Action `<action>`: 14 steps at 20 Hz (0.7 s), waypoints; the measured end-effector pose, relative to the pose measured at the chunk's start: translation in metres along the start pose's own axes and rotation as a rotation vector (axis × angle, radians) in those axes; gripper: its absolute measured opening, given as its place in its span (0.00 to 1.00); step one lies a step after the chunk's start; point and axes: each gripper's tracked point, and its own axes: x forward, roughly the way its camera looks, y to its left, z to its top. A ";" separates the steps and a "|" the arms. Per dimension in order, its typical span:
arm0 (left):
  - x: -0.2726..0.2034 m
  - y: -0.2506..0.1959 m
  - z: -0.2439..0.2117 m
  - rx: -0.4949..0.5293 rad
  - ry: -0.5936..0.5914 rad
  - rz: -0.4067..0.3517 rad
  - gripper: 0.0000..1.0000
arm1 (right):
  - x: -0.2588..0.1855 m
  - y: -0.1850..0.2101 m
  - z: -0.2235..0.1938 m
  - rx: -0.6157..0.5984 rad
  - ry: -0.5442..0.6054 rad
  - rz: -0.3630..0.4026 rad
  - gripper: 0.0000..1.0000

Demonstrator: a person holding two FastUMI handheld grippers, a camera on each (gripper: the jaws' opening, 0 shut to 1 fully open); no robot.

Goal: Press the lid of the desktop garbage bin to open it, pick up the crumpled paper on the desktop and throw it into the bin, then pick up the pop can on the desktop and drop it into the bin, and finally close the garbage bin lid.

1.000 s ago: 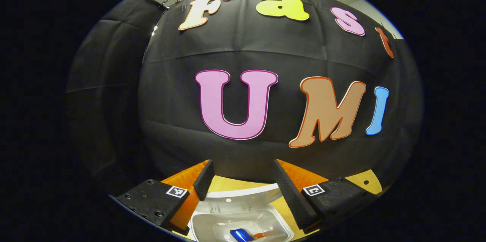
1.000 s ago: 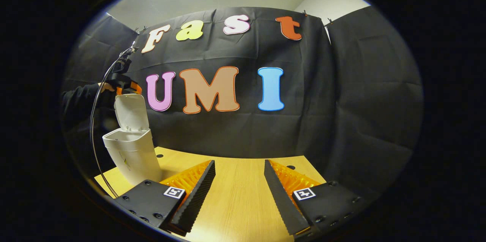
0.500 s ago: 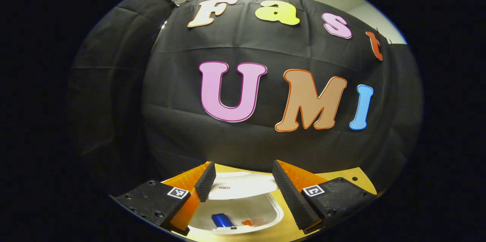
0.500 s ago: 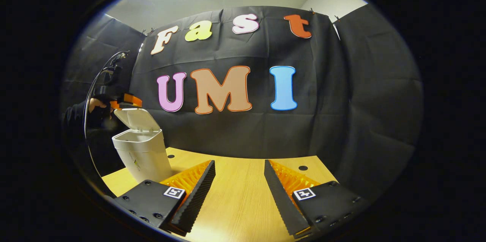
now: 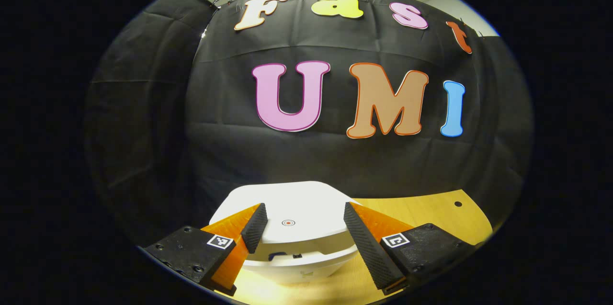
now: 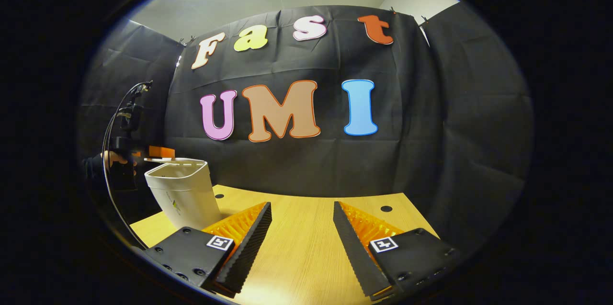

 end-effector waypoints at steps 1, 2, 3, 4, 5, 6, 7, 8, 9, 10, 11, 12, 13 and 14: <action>-0.001 0.000 -0.010 0.001 0.017 -0.001 0.96 | 0.000 0.001 -0.001 -0.003 0.002 0.002 0.88; -0.002 -0.001 -0.017 0.006 0.029 -0.001 0.97 | 0.000 0.002 -0.001 -0.005 0.003 0.004 0.88; -0.001 -0.001 -0.022 0.021 0.033 -0.002 0.97 | 0.000 0.002 -0.002 -0.007 0.005 0.004 0.88; -0.001 -0.001 -0.025 0.034 0.038 -0.002 0.97 | 0.000 0.002 -0.003 -0.009 0.005 0.003 0.88; 0.001 0.000 -0.028 0.035 0.042 -0.003 0.97 | 0.000 0.002 -0.003 -0.009 0.006 0.004 0.88; 0.002 0.000 -0.033 0.020 0.058 -0.006 0.97 | 0.001 0.003 -0.003 -0.008 0.008 0.006 0.88; 0.000 0.001 -0.039 0.016 0.072 -0.003 0.96 | 0.001 0.003 -0.005 -0.007 0.009 0.007 0.88; 0.001 -0.002 -0.036 0.028 0.059 -0.006 0.96 | 0.002 0.003 -0.007 -0.006 0.012 0.008 0.88; 0.001 -0.002 -0.040 0.047 0.074 -0.004 0.96 | 0.002 0.003 -0.008 -0.003 0.016 0.012 0.88; 0.002 -0.002 -0.043 0.061 0.093 -0.002 0.96 | 0.003 0.003 -0.009 0.003 0.018 0.015 0.88; 0.003 -0.002 -0.044 0.052 0.093 -0.003 0.97 | 0.004 0.003 -0.010 0.009 0.019 0.016 0.88; 0.004 -0.001 -0.044 0.039 0.092 -0.014 0.97 | 0.004 0.002 -0.011 0.014 0.019 0.017 0.88; 0.002 -0.003 -0.044 0.024 0.095 -0.014 0.96 | 0.003 0.002 -0.014 0.017 0.021 0.018 0.88; 0.002 -0.005 -0.041 0.046 0.082 -0.026 0.97 | 0.003 0.001 -0.015 0.017 0.023 0.019 0.88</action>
